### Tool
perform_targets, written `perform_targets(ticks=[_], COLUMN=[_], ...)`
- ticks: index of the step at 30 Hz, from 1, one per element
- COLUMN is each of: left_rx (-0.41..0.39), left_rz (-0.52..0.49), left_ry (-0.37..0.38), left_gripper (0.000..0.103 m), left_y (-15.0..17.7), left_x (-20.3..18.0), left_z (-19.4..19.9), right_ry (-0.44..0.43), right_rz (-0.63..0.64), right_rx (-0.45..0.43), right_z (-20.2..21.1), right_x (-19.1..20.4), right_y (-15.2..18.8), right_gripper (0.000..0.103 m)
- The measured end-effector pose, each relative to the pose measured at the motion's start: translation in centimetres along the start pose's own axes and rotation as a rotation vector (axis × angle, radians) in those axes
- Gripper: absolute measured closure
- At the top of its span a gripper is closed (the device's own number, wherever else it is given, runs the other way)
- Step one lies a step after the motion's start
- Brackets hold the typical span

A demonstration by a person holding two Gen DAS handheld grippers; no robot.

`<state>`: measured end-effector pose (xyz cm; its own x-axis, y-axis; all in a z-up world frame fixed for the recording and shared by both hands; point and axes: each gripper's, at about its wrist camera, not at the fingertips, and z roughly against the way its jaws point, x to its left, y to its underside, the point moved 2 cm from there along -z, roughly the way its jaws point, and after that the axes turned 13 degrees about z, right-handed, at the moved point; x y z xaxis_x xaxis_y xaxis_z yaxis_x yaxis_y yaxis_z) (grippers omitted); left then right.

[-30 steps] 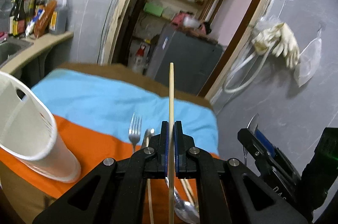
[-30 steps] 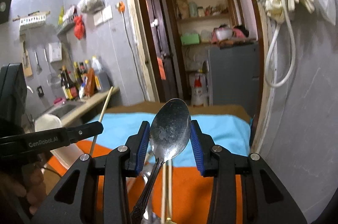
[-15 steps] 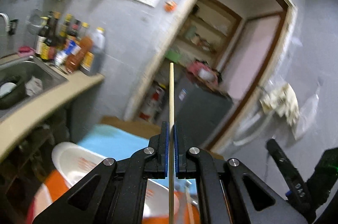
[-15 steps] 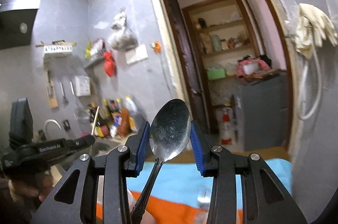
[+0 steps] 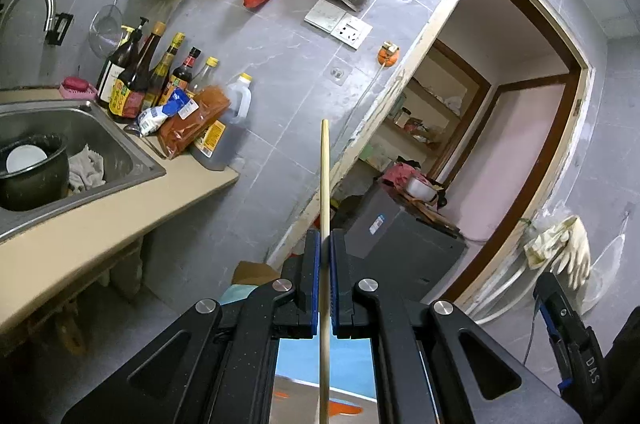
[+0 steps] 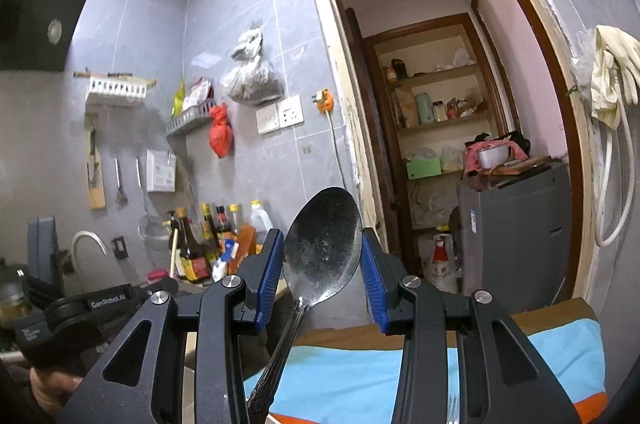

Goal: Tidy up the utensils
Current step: 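Lift the chopstick with the left tool while the right tool carries the spoon toward the white cup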

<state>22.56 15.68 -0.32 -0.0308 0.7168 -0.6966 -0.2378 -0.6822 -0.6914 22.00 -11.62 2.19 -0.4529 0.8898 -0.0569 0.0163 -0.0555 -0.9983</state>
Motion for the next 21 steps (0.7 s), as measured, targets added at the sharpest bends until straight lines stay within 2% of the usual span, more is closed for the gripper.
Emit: perform_targets(ticks=[6, 14, 21], left_rx=[-0.012, -0.022, 0.046], left_rz=[-0.102, -0.124, -0.151], left_ry=[-0.047, -0.060, -0.072], left_gripper=[0.100, 0.100, 0.100], left_y=[2.3, 3.5, 4.7], left_x=[0.5, 0.9, 1.3], left_z=[-0.2, -0.5, -0.2], right_ry=[0.022, 0.029, 0.000], right_rz=[0.089, 0.197, 0.193], right_rx=[0.023, 0.018, 0.075], right_z=[-0.9, -1.2, -0.7], right_x=[1.7, 3.8, 4.1], right_y=[2.2, 3.6, 4.3], right_gripper=[0.067, 0.066, 0.062])
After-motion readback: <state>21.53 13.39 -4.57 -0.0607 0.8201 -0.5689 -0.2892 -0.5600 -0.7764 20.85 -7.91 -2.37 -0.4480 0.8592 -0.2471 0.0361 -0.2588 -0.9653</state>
